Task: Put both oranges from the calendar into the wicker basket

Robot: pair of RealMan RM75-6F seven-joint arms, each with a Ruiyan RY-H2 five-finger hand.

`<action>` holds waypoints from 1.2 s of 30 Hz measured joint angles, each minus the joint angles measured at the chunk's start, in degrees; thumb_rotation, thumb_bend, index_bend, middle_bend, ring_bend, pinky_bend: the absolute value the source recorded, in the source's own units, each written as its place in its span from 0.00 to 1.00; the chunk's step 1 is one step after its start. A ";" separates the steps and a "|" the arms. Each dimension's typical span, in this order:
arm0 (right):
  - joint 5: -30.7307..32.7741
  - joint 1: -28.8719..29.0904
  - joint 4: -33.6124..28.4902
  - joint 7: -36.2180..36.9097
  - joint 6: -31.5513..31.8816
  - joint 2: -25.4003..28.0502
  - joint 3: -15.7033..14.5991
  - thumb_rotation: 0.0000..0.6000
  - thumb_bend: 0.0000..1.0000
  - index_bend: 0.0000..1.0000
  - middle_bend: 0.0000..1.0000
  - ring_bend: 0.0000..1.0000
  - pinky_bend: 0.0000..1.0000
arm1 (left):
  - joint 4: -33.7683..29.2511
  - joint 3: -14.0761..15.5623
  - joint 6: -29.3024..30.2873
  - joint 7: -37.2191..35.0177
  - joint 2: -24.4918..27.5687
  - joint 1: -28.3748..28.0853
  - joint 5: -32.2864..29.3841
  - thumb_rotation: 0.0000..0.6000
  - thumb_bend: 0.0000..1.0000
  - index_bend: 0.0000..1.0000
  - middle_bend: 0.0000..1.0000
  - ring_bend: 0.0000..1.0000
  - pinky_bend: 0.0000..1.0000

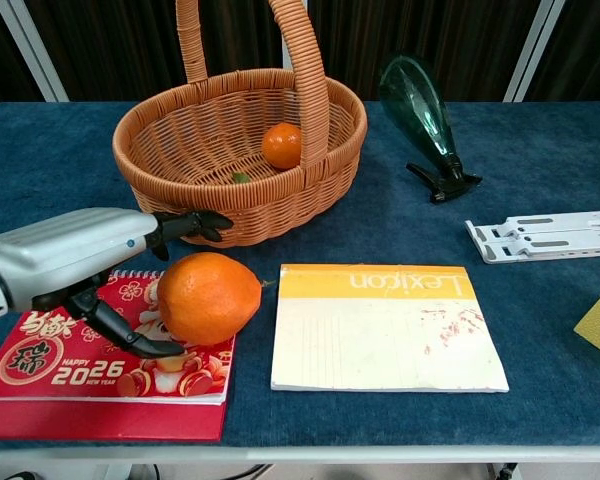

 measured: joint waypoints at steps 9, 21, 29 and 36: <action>0.07 -0.11 0.15 0.43 0.24 0.10 0.08 1.00 0.33 0.00 0.00 0.00 0.00 | 1.13 -1.20 -0.76 6.85 -4.29 -0.80 -4.48 1.00 0.13 0.12 0.16 0.15 0.31; 0.27 -0.02 0.04 0.05 0.01 0.01 0.12 1.00 0.33 0.00 0.00 0.00 0.00 | 2.32 -1.52 1.67 5.42 -6.42 -0.43 -2.72 1.00 0.22 0.36 0.40 0.34 0.49; 0.22 -0.08 0.05 0.20 0.11 0.05 0.11 1.00 0.33 0.00 0.00 0.00 0.00 | 1.57 -1.02 3.98 2.61 -6.12 0.76 -0.46 1.00 0.26 0.40 0.42 0.36 0.50; 0.24 0.01 0.18 0.56 -0.07 0.16 0.12 1.00 0.33 0.00 0.00 0.00 0.00 | -4.98 -0.33 8.43 0.90 -0.03 2.98 1.92 1.00 0.25 0.40 0.42 0.36 0.51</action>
